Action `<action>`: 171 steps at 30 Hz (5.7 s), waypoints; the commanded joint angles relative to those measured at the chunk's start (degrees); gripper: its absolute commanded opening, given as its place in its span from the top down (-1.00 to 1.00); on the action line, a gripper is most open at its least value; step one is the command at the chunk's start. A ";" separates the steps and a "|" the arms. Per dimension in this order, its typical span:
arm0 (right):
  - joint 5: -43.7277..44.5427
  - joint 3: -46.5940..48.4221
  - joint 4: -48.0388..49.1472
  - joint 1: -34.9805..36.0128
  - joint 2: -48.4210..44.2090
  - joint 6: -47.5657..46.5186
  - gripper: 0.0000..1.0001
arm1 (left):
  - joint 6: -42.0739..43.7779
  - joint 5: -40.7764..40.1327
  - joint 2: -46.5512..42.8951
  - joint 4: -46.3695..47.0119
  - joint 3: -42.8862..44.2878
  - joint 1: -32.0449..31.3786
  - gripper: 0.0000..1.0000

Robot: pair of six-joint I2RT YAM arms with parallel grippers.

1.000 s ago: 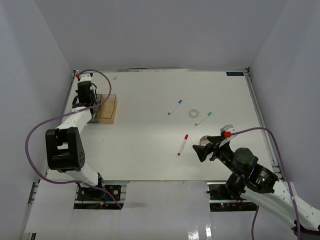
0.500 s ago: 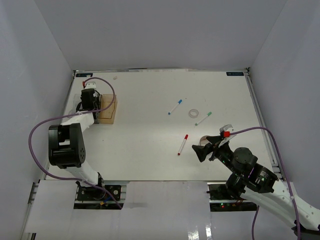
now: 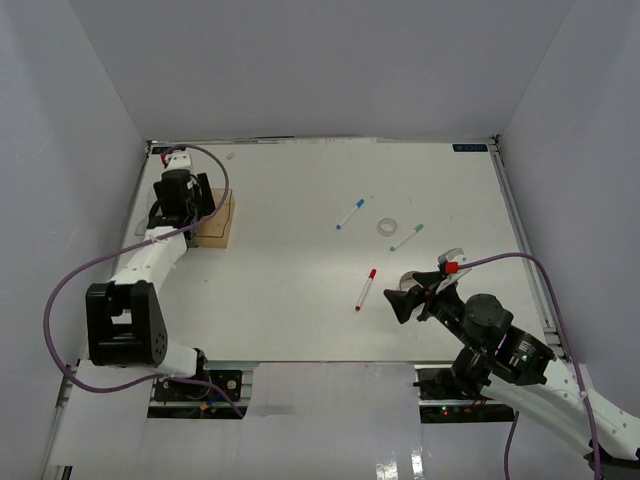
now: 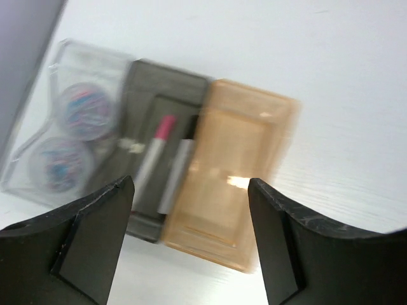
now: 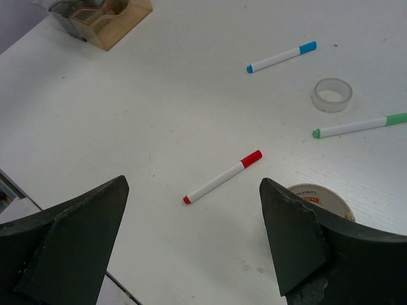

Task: Sort the stationery into containers
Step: Pick up the pen from the center of the board, then move the drawer to the storage box, then pick up the pen from the center of the board.

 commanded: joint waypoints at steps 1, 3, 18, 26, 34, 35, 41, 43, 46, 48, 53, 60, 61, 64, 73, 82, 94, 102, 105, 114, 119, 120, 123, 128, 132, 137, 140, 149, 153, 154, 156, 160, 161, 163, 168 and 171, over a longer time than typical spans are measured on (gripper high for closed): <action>2.00 -0.15 2.36 0.42 1.01 -0.22 -0.80 | -5.26 5.18 -7.06 -6.26 3.37 -8.25 -0.67; 3.41 0.20 1.83 0.42 1.63 0.04 -0.80 | -7.44 4.92 -8.39 -9.94 3.29 -13.19 -0.68; 15.89 8.02 -8.27 0.42 -2.14 4.26 -0.80 | -30.66 -5.19 10.67 -11.89 10.83 -58.90 -0.62; 16.77 8.55 -13.29 0.42 -5.04 7.78 -0.80 | -31.54 -7.12 24.29 -12.07 19.89 -65.24 -0.39; 17.03 7.76 -13.38 0.42 -8.47 7.69 -0.81 | -32.33 -8.18 29.56 -13.29 22.18 -66.30 -0.11; 17.03 7.76 -13.38 0.50 -8.48 7.69 -0.80 | -32.68 -8.18 29.83 -13.47 22.18 -66.38 -0.08; 16.95 7.58 -13.29 0.42 -8.30 7.60 -0.80 | -34.00 -9.14 30.62 -14.79 20.43 -66.47 0.24; 16.95 7.50 -13.29 0.42 -8.30 7.69 -0.80 | -34.53 -9.93 30.28 -15.58 19.81 -66.47 0.35; 16.95 7.50 -13.38 0.42 -8.39 7.60 -0.80 | -34.97 -12.29 29.14 -17.34 19.11 -66.47 0.57; 16.95 7.41 -13.29 0.42 -8.39 7.69 -0.80 | -34.36 -13.79 27.29 -18.48 18.06 -66.03 0.69; 16.60 7.32 -13.20 0.42 -8.30 7.60 -0.80 | -32.07 -15.38 19.75 -19.80 13.58 -59.98 0.88; 15.54 6.79 -12.32 0.42 -7.60 6.99 -0.80 | -21.98 -14.24 4.99 -19.28 5.57 -44.26 0.91; 15.19 6.62 -12.06 0.42 -7.25 6.81 -0.81 | -20.39 -13.98 3.57 -19.10 5.05 -40.49 0.91; 14.66 6.70 -11.88 0.50 -6.46 6.20 -0.80 | -13.72 -12.75 -0.83 -18.84 5.74 -32.24 0.90; 13.26 6.53 -11.44 0.42 -6.36 5.84 -0.80 | -1.04 -7.82 -2.08 -15.94 11.45 -6.81 0.91; 11.85 6.35 -10.83 0.42 -6.46 5.14 -0.80 | 2.47 -7.56 6.89 -9.44 16.91 0.84 1.00; 11.76 6.00 -10.30 0.59 -6.54 4.79 -0.81 | 3.18 -5.63 7.77 0.41 7.51 3.31 0.77; 11.59 5.91 -10.30 0.59 -6.28 4.88 -0.81 | 2.03 -4.40 9.71 2.08 4.87 3.49 0.56; 11.50 5.91 -10.30 0.59 -6.10 4.88 -0.80 | 1.68 -3.61 9.79 1.56 5.13 3.58 0.40; 11.67 6.00 -10.30 0.77 -5.40 4.70 -0.81 | 0.89 -2.20 7.86 1.73 4.34 3.58 -0.17; 11.85 5.91 -10.30 0.77 -5.40 4.79 -0.80 | -0.95 6.30 4.80 0.85 4.69 3.05 -0.22; 11.85 5.91 -10.39 0.68 -5.31 4.79 -0.81 | -1.39 8.76 4.18 0.85 4.87 2.70 -0.24; 11.94 5.83 -10.30 0.77 -4.87 4.79 -0.81 | -1.66 14.67 3.12 0.15 6.70 -3.94 -0.36; 12.11 5.74 -10.30 0.68 -4.08 4.79 -0.81 | -1.30 14.67 6.18 -2.31 11.63 -15.83 -0.50; 12.11 5.74 -10.30 0.68 -3.73 4.79 -0.80 | -1.48 16.61 13.81 -2.31 16.98 -25.22 -0.56; 12.20 5.56 -10.30 0.77 -4.43 4.88 -0.81 | 1.32 18.71 23.49 -3.10 27.62 -30.52 -0.58; 12.46 5.56 -10.30 0.77 -4.70 5.05 -0.80 | 3.26 19.77 29.20 -3.45 32.62 -32.80 -0.55; 12.38 5.30 -10.30 0.77 -3.64 5.40 -0.80 | 3.62 20.57 39.93 -3.19 40.55 -37.64 -0.43; 12.29 5.21 -10.39 0.68 -3.55 5.49 -0.81 | 3.44 20.30 43.09 -2.84 43.35 -38.26 -0.38; 12.29 5.21 -10.30 0.68 -3.64 5.49 -0.81 | 3.44 20.13 43.80 -2.84 43.88 -38.35 -0.34; 12.29 5.21 -10.21 0.68 -3.55 5.49 -0.80 | 3.62 19.43 45.55 -2.93 45.37 -38.61 -0.32; 12.29 5.12 -10.13 0.68 -3.55 5.49 -0.80 | 3.62 17.84 47.58 -2.93 46.79 -38.87 -0.22; 12.20 5.04 -10.13 0.68 -3.64 5.41 -0.80 | 3.62 17.67 47.85 -3.02 46.96 -38.87 -0.17; 12.11 5.03 -10.12 0.68 -3.73 5.41 -0.81 | 3.62 17.58 48.46 -3.11 46.71 -38.96 -0.12; 12.29 5.12 -10.13 0.77 -3.82 5.40 -0.80 | 5.29 16.35 48.64 -3.02 44.86 -39.40 0.31; 12.11 5.12 -10.21 0.68 -3.99 5.32 -0.81 | 4.41 15.56 46.89 -2.76 42.05 -39.40 0.51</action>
